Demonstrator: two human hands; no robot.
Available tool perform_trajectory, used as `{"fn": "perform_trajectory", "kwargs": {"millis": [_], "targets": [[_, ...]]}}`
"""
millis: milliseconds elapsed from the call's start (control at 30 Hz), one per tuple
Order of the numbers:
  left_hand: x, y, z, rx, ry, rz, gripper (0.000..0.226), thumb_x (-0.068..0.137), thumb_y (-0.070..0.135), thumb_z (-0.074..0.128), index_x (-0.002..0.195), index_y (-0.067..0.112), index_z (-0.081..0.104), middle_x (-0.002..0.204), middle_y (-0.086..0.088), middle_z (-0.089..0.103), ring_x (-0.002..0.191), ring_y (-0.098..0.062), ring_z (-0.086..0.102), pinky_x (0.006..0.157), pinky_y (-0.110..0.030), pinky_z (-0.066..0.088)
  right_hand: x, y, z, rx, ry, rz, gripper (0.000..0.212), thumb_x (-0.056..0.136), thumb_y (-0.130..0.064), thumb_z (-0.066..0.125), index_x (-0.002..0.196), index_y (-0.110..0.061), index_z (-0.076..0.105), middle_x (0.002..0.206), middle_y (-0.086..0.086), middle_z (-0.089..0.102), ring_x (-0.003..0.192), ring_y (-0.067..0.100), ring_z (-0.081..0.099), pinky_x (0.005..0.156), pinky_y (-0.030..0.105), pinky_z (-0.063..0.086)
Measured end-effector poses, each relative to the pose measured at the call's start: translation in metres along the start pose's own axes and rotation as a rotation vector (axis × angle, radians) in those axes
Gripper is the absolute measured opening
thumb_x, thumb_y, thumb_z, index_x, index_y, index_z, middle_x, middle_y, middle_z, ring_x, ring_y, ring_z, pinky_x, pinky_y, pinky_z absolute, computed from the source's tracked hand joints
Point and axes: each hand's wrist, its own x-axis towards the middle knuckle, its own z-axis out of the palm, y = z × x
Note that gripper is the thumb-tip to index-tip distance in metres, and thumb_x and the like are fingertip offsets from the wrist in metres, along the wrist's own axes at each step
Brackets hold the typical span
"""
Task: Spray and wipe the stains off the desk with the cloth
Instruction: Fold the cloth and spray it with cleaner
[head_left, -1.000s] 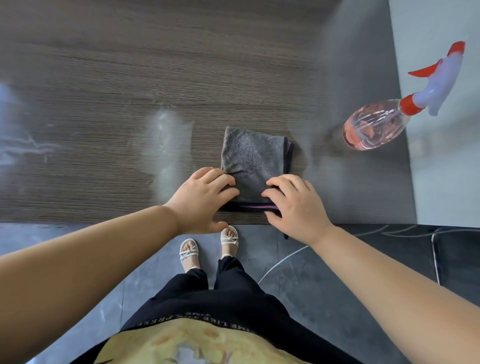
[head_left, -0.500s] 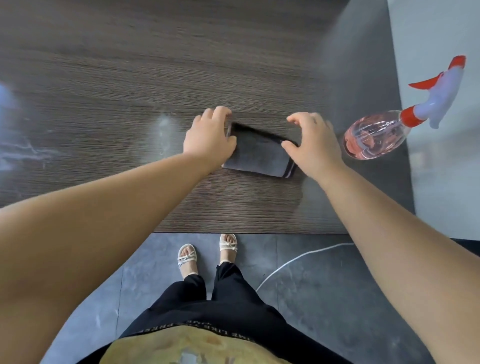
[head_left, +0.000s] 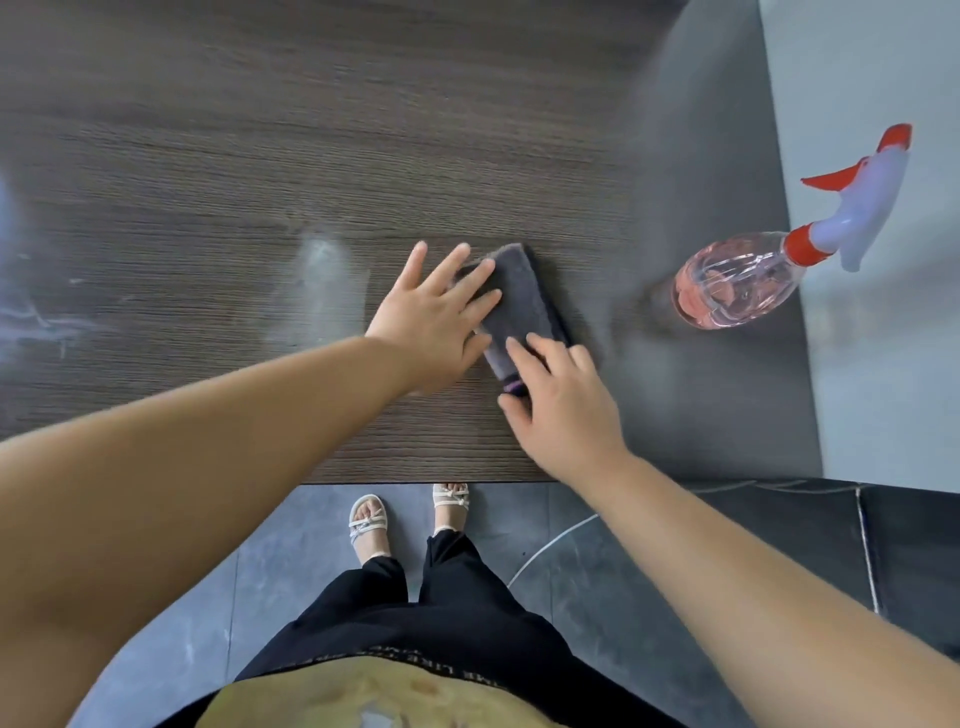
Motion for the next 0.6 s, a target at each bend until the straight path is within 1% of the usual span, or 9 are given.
{"fn": "perform_trajectory", "kwargs": {"millis": [100, 167, 267, 300, 367, 433, 500, 533, 600], "targets": [[0.018, 0.004, -0.013, 0.033, 0.005, 0.003, 0.053, 0.099, 0.041, 0.02, 0.15, 0.025, 0.017, 0.159, -0.004, -0.002, 0.145, -0.029, -0.007, 0.116, -0.05, -0.005, 0.003, -0.013, -0.008, 0.351, -0.091, 0.103, 0.05, 0.091, -0.027, 0.061, 0.139, -0.018, 0.049, 0.143, 0.006, 0.046, 0.127, 0.024, 0.043, 0.101, 0.033, 0.037], [0.016, 0.012, -0.014, -0.046, 0.068, -0.039, 0.052, 0.097, 0.038, 0.032, 0.146, 0.021, 0.028, 0.155, -0.007, 0.014, 0.142, -0.03, 0.01, 0.117, -0.045, 0.005, 0.01, -0.006, -0.018, 0.596, -0.019, 0.242, 0.04, 0.091, -0.019, 0.061, 0.13, -0.019, 0.056, 0.133, 0.001, 0.053, 0.114, 0.013, 0.054, 0.096, 0.026, 0.043], [-0.004, 0.026, -0.006, -0.243, 0.146, -0.1, 0.054, 0.093, 0.037, 0.043, 0.143, 0.017, 0.036, 0.145, -0.006, 0.032, 0.132, -0.028, 0.029, 0.109, -0.039, 0.022, 0.011, 0.02, -0.033, 0.849, 0.304, 0.665, 0.03, 0.088, -0.016, 0.063, 0.117, -0.018, 0.054, 0.108, -0.005, 0.059, 0.086, 0.005, 0.058, 0.083, 0.028, 0.048], [-0.01, 0.031, -0.003, -0.282, 0.134, -0.108, 0.054, 0.093, 0.037, 0.043, 0.143, 0.017, 0.035, 0.146, -0.005, 0.032, 0.131, -0.027, 0.031, 0.108, -0.038, 0.025, 0.011, 0.032, -0.038, 0.938, 0.426, 0.83, 0.035, 0.087, -0.018, 0.065, 0.119, -0.016, 0.05, 0.108, -0.006, 0.056, 0.088, 0.006, 0.058, 0.083, 0.029, 0.05], [-0.014, 0.036, 0.0, -0.335, 0.067, -0.13, 0.055, 0.095, 0.039, 0.04, 0.145, 0.02, 0.03, 0.151, -0.004, 0.024, 0.133, -0.026, 0.03, 0.108, -0.039, 0.027, 0.012, 0.054, -0.047, 1.046, 0.656, 1.061, 0.057, 0.083, -0.024, 0.071, 0.131, -0.016, 0.04, 0.127, -0.002, 0.045, 0.106, 0.013, 0.054, 0.083, 0.02, 0.048], [-0.011, 0.038, -0.003, -0.38, 0.008, -0.16, 0.055, 0.096, 0.039, 0.039, 0.146, 0.022, 0.026, 0.153, -0.001, 0.019, 0.134, -0.025, 0.028, 0.107, -0.041, 0.03, 0.017, 0.077, -0.057, 1.047, 0.767, 1.102, 0.083, 0.078, -0.032, 0.077, 0.144, -0.021, 0.029, 0.146, 0.0, 0.027, 0.124, 0.013, 0.043, 0.091, 0.017, 0.041], [-0.007, 0.036, -0.008, -0.421, -0.048, -0.177, 0.054, 0.096, 0.04, 0.039, 0.145, 0.023, 0.026, 0.152, 0.001, 0.017, 0.134, -0.025, 0.026, 0.105, -0.042, 0.036, 0.027, 0.094, -0.061, 0.971, 0.747, 1.034, 0.094, 0.074, -0.033, 0.079, 0.148, -0.025, 0.022, 0.152, -0.002, 0.022, 0.135, 0.015, 0.035, 0.107, 0.029, 0.037], [-0.005, 0.035, -0.011, -0.436, -0.079, -0.181, 0.053, 0.096, 0.04, 0.038, 0.145, 0.024, 0.026, 0.152, 0.002, 0.016, 0.135, -0.025, 0.024, 0.104, -0.043, 0.038, 0.032, 0.101, -0.065, 0.939, 0.738, 0.978, 0.091, 0.073, -0.03, 0.078, 0.147, -0.025, 0.025, 0.151, -0.003, 0.028, 0.135, 0.016, 0.036, 0.109, 0.033, 0.036], [-0.003, 0.033, -0.013, -0.463, -0.142, -0.187, 0.054, 0.096, 0.041, 0.038, 0.146, 0.026, 0.023, 0.152, 0.004, 0.012, 0.136, -0.025, 0.019, 0.105, -0.042, 0.037, 0.041, 0.11, -0.071, 0.867, 0.736, 0.88, 0.07, 0.074, -0.025, 0.073, 0.136, -0.023, 0.04, 0.134, -0.005, 0.048, 0.122, 0.014, 0.048, 0.107, 0.034, 0.041]]}}
